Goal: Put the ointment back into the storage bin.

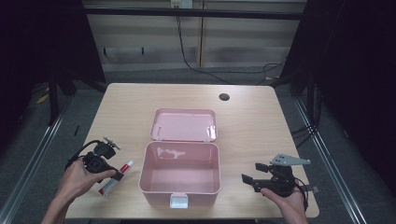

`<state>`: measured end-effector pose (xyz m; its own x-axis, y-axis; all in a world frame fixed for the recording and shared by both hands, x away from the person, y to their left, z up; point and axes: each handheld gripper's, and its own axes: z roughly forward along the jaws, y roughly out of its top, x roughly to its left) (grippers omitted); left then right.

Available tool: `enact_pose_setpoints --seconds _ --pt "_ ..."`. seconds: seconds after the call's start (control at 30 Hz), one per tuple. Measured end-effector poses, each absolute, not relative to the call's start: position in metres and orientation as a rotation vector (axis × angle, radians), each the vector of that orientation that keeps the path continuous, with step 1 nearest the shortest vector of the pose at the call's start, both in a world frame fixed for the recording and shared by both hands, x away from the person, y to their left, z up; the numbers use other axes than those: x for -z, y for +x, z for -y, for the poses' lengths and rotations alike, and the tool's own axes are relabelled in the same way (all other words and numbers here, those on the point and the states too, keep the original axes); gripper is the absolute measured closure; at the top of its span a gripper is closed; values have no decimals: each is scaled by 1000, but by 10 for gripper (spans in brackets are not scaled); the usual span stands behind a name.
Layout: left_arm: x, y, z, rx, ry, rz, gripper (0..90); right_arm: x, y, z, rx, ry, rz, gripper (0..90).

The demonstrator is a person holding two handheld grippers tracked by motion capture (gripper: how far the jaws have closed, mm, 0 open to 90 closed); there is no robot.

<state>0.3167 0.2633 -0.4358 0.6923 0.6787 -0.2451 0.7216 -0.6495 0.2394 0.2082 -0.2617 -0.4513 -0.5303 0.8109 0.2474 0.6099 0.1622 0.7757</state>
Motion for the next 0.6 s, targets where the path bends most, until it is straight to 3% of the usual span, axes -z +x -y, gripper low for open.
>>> enact_pose_setpoints --seconds 0.6 --pt "400 309 -261 153 2589 -978 712 451 208 262 -1307 1386 -2211 222"
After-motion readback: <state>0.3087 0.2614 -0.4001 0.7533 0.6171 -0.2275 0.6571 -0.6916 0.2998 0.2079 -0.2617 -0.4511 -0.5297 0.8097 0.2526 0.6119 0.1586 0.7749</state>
